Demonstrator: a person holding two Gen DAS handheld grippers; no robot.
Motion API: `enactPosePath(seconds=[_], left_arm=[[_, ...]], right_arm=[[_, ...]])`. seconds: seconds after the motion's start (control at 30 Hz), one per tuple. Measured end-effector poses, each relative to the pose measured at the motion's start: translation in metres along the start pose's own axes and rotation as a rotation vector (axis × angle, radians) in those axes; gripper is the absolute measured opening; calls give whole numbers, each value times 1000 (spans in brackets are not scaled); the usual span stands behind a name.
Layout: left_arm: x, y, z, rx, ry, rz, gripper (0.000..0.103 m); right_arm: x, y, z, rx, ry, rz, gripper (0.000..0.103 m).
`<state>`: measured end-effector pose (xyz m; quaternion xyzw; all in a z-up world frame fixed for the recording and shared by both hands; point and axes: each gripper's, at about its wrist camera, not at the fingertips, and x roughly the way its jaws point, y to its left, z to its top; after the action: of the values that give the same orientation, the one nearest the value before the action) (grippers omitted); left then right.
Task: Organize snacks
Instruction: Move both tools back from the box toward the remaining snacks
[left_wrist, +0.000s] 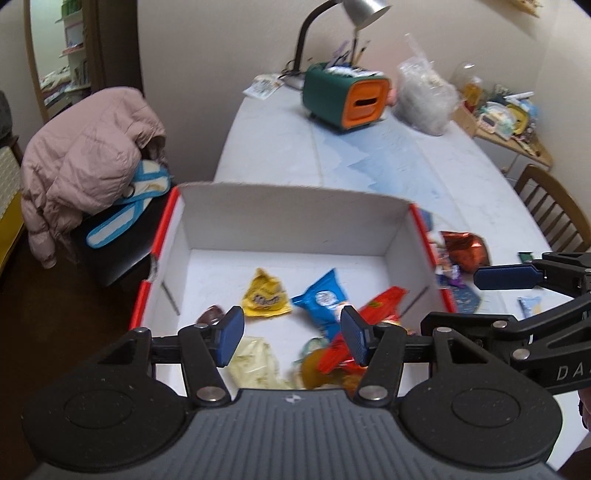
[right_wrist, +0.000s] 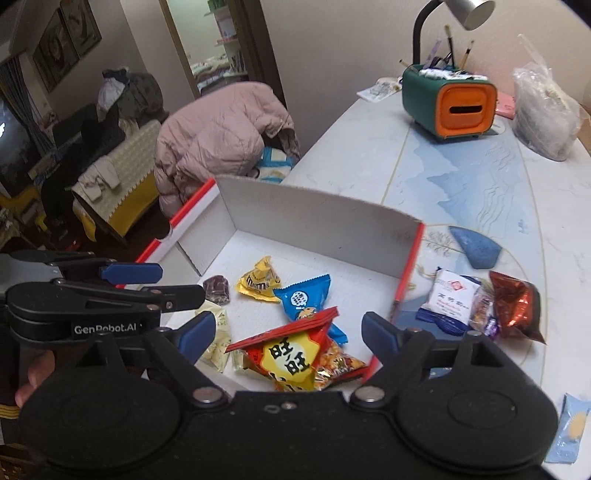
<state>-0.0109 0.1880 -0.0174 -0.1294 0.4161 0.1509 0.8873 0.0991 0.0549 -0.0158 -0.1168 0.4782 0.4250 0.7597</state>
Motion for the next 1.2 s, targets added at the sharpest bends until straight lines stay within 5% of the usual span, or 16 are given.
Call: enactPosePath(seconds=[0.53, 1.2], left_arm=[[-11, -86, 5, 27, -73, -138, 74], [55, -238, 26, 76, 7, -172, 75]], right_arm=[[-77, -68, -40, 89, -119, -44, 102], [-134, -244, -101, 250, -111, -258, 102]])
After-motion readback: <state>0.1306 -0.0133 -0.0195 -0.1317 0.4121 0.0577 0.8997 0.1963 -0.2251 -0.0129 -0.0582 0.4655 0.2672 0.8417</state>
